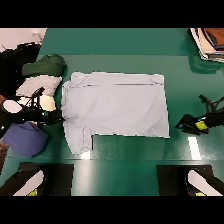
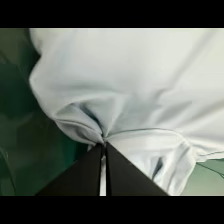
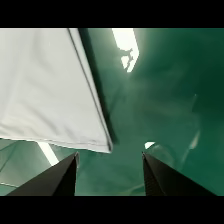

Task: Fold the shirts.

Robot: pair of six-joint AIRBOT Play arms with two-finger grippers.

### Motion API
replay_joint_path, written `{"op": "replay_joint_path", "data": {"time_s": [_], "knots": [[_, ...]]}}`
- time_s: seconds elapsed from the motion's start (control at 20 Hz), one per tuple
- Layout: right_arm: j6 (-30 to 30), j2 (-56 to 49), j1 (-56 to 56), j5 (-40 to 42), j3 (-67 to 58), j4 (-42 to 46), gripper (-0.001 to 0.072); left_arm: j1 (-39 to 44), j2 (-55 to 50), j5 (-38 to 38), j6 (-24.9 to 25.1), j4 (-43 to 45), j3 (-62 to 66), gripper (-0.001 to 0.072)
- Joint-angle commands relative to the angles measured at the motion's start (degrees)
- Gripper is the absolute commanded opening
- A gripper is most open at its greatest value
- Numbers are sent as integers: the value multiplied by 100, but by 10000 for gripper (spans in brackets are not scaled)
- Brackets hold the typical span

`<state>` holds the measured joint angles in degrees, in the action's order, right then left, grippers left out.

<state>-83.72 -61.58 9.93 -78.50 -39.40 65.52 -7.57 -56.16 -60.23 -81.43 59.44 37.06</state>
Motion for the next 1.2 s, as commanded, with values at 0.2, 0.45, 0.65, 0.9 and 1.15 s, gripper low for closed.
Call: {"op": "replay_joint_path", "data": {"time_s": [0.2, 0.45, 0.65, 0.9, 1.15], "knots": [[68, -754, -1032, 599, 444, -581, 356, -2, 4, -120, 50, -9, 210, 24], [107, -256, -1121, 868, 422, -540, 10, -2, 15, -195, 90, -11, 267, 24], [122, 671, -1123, 734, -603, -538, 9, -2, 179, -745, 85, -13, 1392, 23], [120, 1593, -1123, 857, -2920, -516, 9, -2, 1213, -883, 20, -11, 3917, 24], [-33, 2035, -1123, 752, -4798, 472, 9, -2, 1655, -1123, -133, -13, 6417, 24]]}}
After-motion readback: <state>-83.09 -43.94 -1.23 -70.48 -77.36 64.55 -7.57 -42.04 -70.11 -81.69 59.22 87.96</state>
